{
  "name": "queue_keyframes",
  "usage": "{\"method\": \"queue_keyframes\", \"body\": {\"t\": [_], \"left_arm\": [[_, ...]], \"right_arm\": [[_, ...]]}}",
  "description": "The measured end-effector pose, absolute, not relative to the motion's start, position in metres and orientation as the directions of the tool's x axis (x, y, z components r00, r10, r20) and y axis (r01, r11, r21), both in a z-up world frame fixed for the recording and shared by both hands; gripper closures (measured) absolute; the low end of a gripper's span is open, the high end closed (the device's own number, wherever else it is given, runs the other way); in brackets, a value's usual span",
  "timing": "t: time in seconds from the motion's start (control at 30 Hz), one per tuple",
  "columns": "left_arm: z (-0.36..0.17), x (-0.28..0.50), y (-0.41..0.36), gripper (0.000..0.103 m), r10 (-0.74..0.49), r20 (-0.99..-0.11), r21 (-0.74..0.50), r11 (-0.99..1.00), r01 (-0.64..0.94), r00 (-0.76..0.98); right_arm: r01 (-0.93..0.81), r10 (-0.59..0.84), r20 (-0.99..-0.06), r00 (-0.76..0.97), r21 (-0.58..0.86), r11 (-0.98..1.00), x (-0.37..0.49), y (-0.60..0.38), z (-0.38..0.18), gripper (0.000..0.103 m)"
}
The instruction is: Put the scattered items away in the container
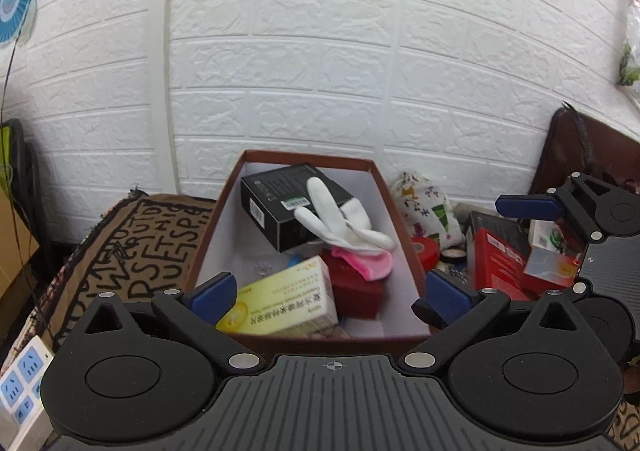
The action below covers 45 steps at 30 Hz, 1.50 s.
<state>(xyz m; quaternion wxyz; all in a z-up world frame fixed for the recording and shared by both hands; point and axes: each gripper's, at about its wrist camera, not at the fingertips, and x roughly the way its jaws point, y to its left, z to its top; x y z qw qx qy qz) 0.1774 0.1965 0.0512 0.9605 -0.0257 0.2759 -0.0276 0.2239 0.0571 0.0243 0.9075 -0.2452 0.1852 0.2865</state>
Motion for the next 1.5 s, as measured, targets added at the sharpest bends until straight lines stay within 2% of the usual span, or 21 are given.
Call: {"method": "queue_keyframes", "body": {"t": [0.3, 0.5, 0.73, 1.0, 1.17, 1.3, 1.5], "left_arm": [[0.048, 0.143, 0.149, 0.000, -0.094, -0.529, -0.031, 0.995, 0.092, 0.843], [0.009, 0.106, 0.116, 0.000, -0.184, -0.547, -0.142, 0.982, 0.126, 0.816], [-0.035, 0.091, 0.078, 0.000, -0.229, -0.611, -0.185, 0.972, 0.144, 0.758], [-0.039, 0.093, 0.061, 0.000, -0.168, -0.633, -0.109, 0.986, 0.128, 0.756], [-0.027, 0.091, 0.072, 0.000, -0.067, -0.629, -0.077, 0.997, 0.024, 0.775], [-0.012, 0.083, 0.091, 0.000, 0.017, -0.600, -0.058, 0.996, -0.065, 0.800], [0.008, 0.081, 0.111, 0.000, 0.093, -0.588, -0.017, 0.992, -0.127, 0.804]], "right_arm": [[-0.554, 0.401, -0.471, 0.786, -0.250, 0.794, 0.188, 0.004, 0.016, 0.001], [-0.468, 0.362, -0.452, 0.815, -0.147, 0.871, 0.146, -0.048, -0.004, 0.000], [-0.354, 0.272, -0.507, 0.818, -0.070, 0.933, 0.103, -0.090, -0.051, 0.000], [-0.312, 0.240, -0.512, 0.825, -0.058, 0.948, 0.098, -0.106, -0.060, 0.000], [-0.342, 0.279, -0.502, 0.819, -0.035, 0.939, 0.101, -0.101, -0.053, 0.000], [-0.419, 0.362, -0.486, 0.795, -0.010, 0.908, 0.103, -0.084, -0.039, 0.000], [-0.503, 0.416, -0.462, 0.783, -0.078, 0.861, 0.101, -0.044, -0.019, 0.000]]}}
